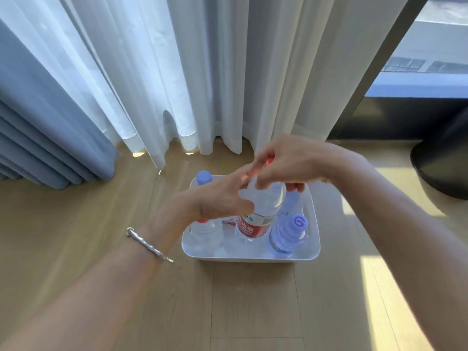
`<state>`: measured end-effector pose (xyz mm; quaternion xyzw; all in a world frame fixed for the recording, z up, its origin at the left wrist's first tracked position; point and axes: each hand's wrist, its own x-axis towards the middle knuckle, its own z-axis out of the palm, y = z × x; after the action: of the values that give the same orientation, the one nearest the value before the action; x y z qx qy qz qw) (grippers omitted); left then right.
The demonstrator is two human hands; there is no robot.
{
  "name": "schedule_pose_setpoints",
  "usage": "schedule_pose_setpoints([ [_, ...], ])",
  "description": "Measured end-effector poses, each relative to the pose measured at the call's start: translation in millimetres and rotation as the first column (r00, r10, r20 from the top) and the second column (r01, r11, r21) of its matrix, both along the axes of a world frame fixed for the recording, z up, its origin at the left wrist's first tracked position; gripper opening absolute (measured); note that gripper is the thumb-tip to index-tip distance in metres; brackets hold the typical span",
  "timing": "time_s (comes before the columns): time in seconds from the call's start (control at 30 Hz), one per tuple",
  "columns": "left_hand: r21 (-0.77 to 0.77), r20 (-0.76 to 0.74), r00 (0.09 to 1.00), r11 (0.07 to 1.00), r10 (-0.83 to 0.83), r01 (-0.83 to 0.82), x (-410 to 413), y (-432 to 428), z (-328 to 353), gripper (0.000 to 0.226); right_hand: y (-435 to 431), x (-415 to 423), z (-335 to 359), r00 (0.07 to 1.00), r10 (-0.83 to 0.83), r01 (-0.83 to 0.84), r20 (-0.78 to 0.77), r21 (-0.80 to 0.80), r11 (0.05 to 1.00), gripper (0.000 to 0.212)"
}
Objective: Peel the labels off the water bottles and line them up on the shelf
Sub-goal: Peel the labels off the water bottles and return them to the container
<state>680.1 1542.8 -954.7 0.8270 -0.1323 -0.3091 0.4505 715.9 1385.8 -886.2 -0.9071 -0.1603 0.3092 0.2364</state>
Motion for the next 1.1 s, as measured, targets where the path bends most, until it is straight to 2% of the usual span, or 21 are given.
schedule_pose_setpoints([
  [0.07,-0.091,0.012,1.000,0.996,0.024,-0.023,-1.4,-3.1,-2.3,0.090,-5.5,5.5,10.0,0.984,-0.146,0.126,0.098,0.192,0.973,0.009],
  [0.13,-0.130,0.124,0.972,0.974,0.199,-0.183,-1.9,-9.7,-3.8,0.098,-7.0,9.7,9.2,0.930,-0.319,0.228,0.183,0.392,0.891,0.008],
  [0.17,-0.158,0.182,0.933,0.946,0.309,-0.283,-0.7,-12.0,-4.0,0.092,-6.2,11.1,6.8,0.890,-0.410,0.270,0.199,0.494,0.826,0.006],
  [0.23,-0.224,0.182,0.865,0.876,0.468,-0.427,1.9,-13.8,-5.0,0.077,-0.9,13.3,0.1,0.810,-0.559,0.323,0.176,0.662,0.676,0.002],
  [0.3,-0.252,0.137,0.834,0.834,0.534,-0.492,2.1,-13.3,-2.3,0.066,6.3,15.9,-7.0,0.765,-0.630,0.339,0.132,0.749,0.569,0.014],
  [0.33,-0.270,0.130,0.819,0.815,0.559,-0.513,1.6,-13.1,-0.4,0.061,8.9,17.0,-11.0,0.761,-0.638,0.338,0.123,0.764,0.550,0.022],
  [0.47,-0.329,0.098,0.756,0.739,0.647,-0.589,0.6,-2.8,4.0,0.041,14.0,18.4,-33.9,0.787,-0.609,0.381,0.105,0.693,0.612,0.025],
  [0.53,-0.350,0.045,0.735,0.700,0.676,-0.623,5.4,6.6,3.5,0.047,15.1,17.7,-45.0,0.823,-0.568,0.446,-0.010,0.630,0.635,0.033],
  [0.63,-0.384,-0.017,0.733,0.672,0.680,-0.633,8.0,15.8,3.9,0.072,19.8,10.9,-56.4,0.892,-0.416,0.433,-0.178,0.600,0.673,0.048],
  [0.73,-0.485,-0.127,0.754,0.623,0.644,-0.614,6.9,18.6,2.0,0.058,29.7,1.4,-61.6,0.936,-0.268,0.351,-0.228,0.648,0.676,0.059],
  [0.8,-0.558,-0.226,0.763,0.562,0.606,-0.611,6.4,17.1,1.8,0.054,37.4,-3.0,-66.0,0.936,-0.226,0.352,-0.270,0.699,0.623,0.063],
  [0.93,-0.616,-0.264,0.772,0.515,0.578,-0.596,7.0,11.7,2.2,0.048,47.8,-8.1,-72.3,0.851,-0.200,0.525,-0.486,0.770,0.363,0.057],
  [1.0,-0.588,-0.221,0.759,0.537,0.613,-0.605,7.9,10.0,2.0,0.053,48.7,-10.0,-75.1,0.818,-0.188,0.575,-0.544,0.762,0.296,0.058],
  [1.1,-0.481,-0.052,0.739,0.631,0.672,-0.609,10.8,9.0,0.9,0.071,48.0,-13.1,-75.4,0.771,-0.156,0.636,-0.617,0.739,0.223,0.058],
])
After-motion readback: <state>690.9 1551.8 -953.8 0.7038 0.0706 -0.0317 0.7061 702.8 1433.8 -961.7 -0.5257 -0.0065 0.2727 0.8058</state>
